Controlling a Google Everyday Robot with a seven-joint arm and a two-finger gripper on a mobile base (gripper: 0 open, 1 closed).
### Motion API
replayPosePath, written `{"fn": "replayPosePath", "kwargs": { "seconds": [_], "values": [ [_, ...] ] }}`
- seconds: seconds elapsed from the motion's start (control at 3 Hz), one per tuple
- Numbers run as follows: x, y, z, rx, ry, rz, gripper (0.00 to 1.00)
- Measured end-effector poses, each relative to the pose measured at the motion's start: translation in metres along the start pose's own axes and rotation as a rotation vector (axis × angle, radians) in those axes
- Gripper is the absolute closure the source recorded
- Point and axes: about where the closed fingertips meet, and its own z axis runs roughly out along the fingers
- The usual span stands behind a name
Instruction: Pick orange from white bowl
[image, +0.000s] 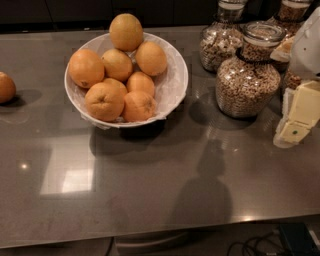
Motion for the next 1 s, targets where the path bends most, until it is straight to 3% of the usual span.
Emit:
{"fn": "replayPosePath", "kwargs": {
  "seconds": [0.33,0.67,1.0],
  "values": [
    [0.000,0.000,0.000,0.000,-0.001,0.000,0.00],
    [-0.018,0.002,0.007,-0.008,-0.057,-0.009,0.00],
    [-0.059,0.002,0.014,-0.002,-0.134,-0.060,0.00]
  ]
}}
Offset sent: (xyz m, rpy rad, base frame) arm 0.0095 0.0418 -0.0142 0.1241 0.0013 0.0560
